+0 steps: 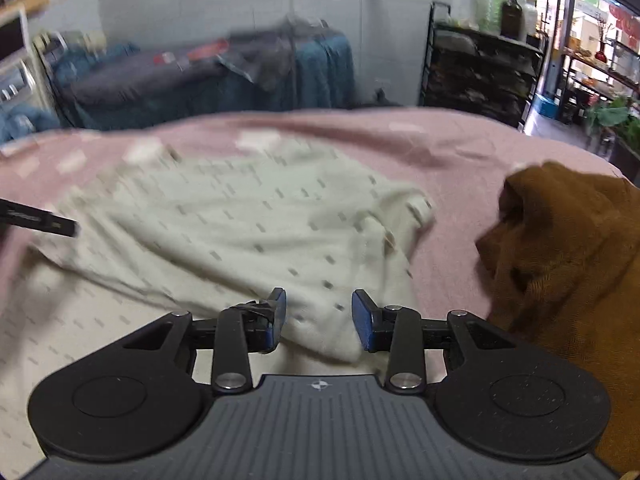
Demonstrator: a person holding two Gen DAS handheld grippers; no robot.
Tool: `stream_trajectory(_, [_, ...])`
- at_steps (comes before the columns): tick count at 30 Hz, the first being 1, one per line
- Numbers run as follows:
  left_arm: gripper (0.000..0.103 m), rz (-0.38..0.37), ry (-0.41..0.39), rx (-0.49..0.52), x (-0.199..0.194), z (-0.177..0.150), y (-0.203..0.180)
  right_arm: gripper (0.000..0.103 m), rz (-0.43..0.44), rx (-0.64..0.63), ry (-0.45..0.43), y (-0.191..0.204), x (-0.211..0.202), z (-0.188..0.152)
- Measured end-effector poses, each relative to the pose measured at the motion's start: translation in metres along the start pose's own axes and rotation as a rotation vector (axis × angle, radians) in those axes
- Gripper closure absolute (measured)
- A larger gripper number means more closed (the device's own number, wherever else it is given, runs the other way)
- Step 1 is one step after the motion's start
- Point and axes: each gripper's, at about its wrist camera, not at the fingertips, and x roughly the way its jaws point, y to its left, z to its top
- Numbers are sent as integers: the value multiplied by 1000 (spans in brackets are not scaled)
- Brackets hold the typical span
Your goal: Fold small clothes
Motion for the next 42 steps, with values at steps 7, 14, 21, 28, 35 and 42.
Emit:
stream_trajectory(7, [0,99,-37,69,-4,-10,6,32,-8,-17,-9,-6,-3,-7])
stream_trajectory(14, [0,101,-58,215,-49,-27,-17,2,93,140,-75,-16,-46,-15])
stream_trajectory(21, [0,77,-44,261,-85,-63,-31,0,134,55,-106,-9,-107,-43])
stream_trajectory(28, [0,-4,-19,192,-116,-108,-18,0,125,-79,-85,-6,-149,-90])
stream_trajectory(35, [0,-29,-20,178,-142,-166,9,0,137,-59,-9,-8,-170,-147])
stream_trajectory(42, [9,-165,117,102,-162,-206,54,0,160,27,53,-17,-188,-185])
